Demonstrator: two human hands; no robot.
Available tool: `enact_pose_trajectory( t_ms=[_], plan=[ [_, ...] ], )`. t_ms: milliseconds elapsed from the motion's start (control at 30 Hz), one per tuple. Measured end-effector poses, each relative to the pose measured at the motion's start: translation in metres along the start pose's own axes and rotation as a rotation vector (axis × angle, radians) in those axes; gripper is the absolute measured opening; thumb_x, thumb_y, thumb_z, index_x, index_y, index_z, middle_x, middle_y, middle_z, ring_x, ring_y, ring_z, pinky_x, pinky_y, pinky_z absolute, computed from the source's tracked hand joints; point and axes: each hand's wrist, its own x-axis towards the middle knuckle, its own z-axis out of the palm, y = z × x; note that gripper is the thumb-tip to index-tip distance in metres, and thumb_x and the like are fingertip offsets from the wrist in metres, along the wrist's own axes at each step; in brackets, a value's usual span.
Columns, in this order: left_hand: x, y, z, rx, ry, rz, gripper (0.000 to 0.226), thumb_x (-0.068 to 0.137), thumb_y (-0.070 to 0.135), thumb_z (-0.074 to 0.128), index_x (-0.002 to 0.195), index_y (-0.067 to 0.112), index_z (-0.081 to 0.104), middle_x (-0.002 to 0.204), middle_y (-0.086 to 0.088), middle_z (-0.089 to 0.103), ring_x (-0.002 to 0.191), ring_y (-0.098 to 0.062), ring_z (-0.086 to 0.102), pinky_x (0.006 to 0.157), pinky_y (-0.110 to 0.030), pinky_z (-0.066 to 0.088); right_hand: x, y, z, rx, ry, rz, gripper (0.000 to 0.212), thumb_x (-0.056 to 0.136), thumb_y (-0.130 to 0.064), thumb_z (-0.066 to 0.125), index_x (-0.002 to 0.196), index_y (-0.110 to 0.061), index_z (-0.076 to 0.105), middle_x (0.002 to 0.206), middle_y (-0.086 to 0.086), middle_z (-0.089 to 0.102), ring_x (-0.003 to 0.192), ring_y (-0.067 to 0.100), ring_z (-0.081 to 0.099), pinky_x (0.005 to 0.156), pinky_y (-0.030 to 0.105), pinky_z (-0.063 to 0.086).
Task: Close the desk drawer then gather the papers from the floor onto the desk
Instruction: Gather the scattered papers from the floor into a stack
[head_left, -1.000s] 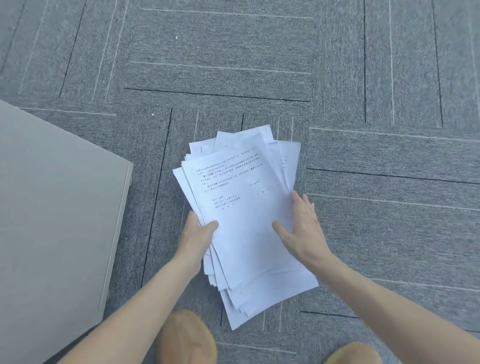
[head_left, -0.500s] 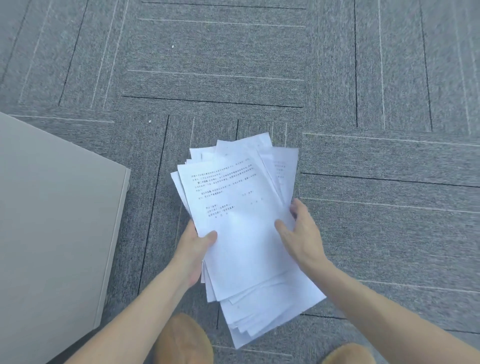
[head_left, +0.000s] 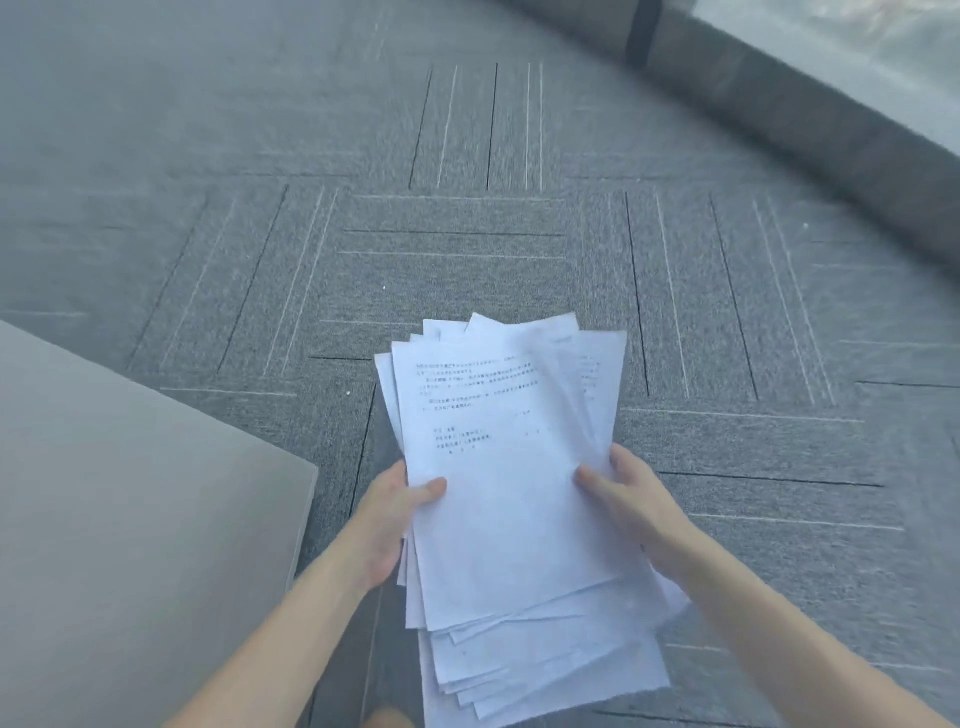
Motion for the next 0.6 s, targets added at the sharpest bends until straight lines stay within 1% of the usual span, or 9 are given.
enact_pose_trajectory(
  t_ms=[67,133,200,267,300,400,500,600],
  plan=[
    [-0.027,0.048,0.008,-0.013,-0.011,0.043,0.033,0.092,-0.002,0.056,0.124,0.003,0.061,0.119,-0.018,0.07,0.108,-0.036,0.067,0.09,-0.045,0.054,-0.023,-0.048,-0.011,0.033,0.021,-0.084,0.023,0.088,-0.023,0.063,0.11,-0.015,0.065,0.107,0.009,0.076,0.101,0.031,0.073,0.09,0.056,0.056],
    [-0.059,0.099,0.015,-0.027,-0.033,0.092,0.031,0.092,-0.002,0.054,0.122,0.001,0.061,0.117,-0.02,0.071,0.105,-0.036,0.068,0.088,-0.045,0.055,-0.05,-0.098,-0.023,0.052,0.053,-0.18,0.025,0.085,-0.026,0.064,0.108,-0.017,0.066,0.106,0.006,0.077,0.102,0.029,0.073,0.092,0.055,0.056],
    [-0.098,0.149,0.02,-0.033,-0.065,0.156,0.03,0.092,0.0,0.054,0.121,0.001,0.062,0.116,-0.02,0.072,0.106,-0.037,0.068,0.087,-0.046,0.057,-0.083,-0.152,-0.036,0.103,0.067,-0.269,0.018,0.091,-0.015,0.063,0.109,-0.016,0.066,0.107,0.006,0.076,0.103,0.028,0.072,0.093,0.051,0.056],
    [-0.144,0.197,0.024,-0.039,-0.089,0.223,0.03,0.092,0.003,0.054,0.121,0.002,0.062,0.116,-0.02,0.072,0.108,-0.039,0.068,0.086,-0.048,0.057,-0.12,-0.204,-0.05,0.151,0.076,-0.36,0.018,0.095,-0.006,0.061,0.108,-0.015,0.067,0.106,0.007,0.076,0.096,0.023,0.072,0.089,0.043,0.056],
    [-0.169,0.219,0.025,-0.042,-0.099,0.264,0.03,0.093,0.005,0.054,0.122,0.002,0.062,0.116,-0.02,0.072,0.108,-0.039,0.067,0.088,-0.049,0.056,-0.141,-0.229,-0.055,0.168,0.079,-0.4,0.018,0.095,-0.005,0.06,0.107,-0.015,0.067,0.106,0.008,0.076,0.092,0.021,0.071,0.087,0.043,0.056],
    [-0.251,0.274,0.023,-0.026,-0.101,0.406,0.028,0.092,0.009,0.055,0.118,0.006,0.065,0.113,-0.018,0.074,0.104,-0.038,0.07,0.091,-0.05,0.054,-0.203,-0.297,-0.068,0.241,0.082,-0.525,0.016,0.096,-0.004,0.06,0.108,-0.012,0.067,0.1,0.007,0.077,0.084,0.019,0.071,0.08,0.041,0.057],
    [-0.333,0.31,0.014,-0.024,-0.11,0.523,0.032,0.092,0.014,0.058,0.123,0.009,0.063,0.116,-0.017,0.073,0.105,-0.037,0.069,0.096,-0.056,0.05,-0.268,-0.353,-0.071,0.285,0.085,-0.641,0.013,0.095,-0.008,0.06,0.106,-0.003,0.061,0.092,0.009,0.071,0.078,0.019,0.066,0.073,0.038,0.053],
    [-0.413,0.329,0.002,0.01,-0.098,0.646,0.03,0.093,0.015,0.058,0.123,0.013,0.064,0.117,-0.012,0.073,0.109,-0.033,0.069,0.098,-0.052,0.05,-0.332,-0.394,-0.062,0.306,0.075,-0.765,0.022,0.094,-0.017,0.061,0.105,0.001,0.056,0.087,0.007,0.063,0.074,0.017,0.058,0.07,0.035,0.049]
  ],
)
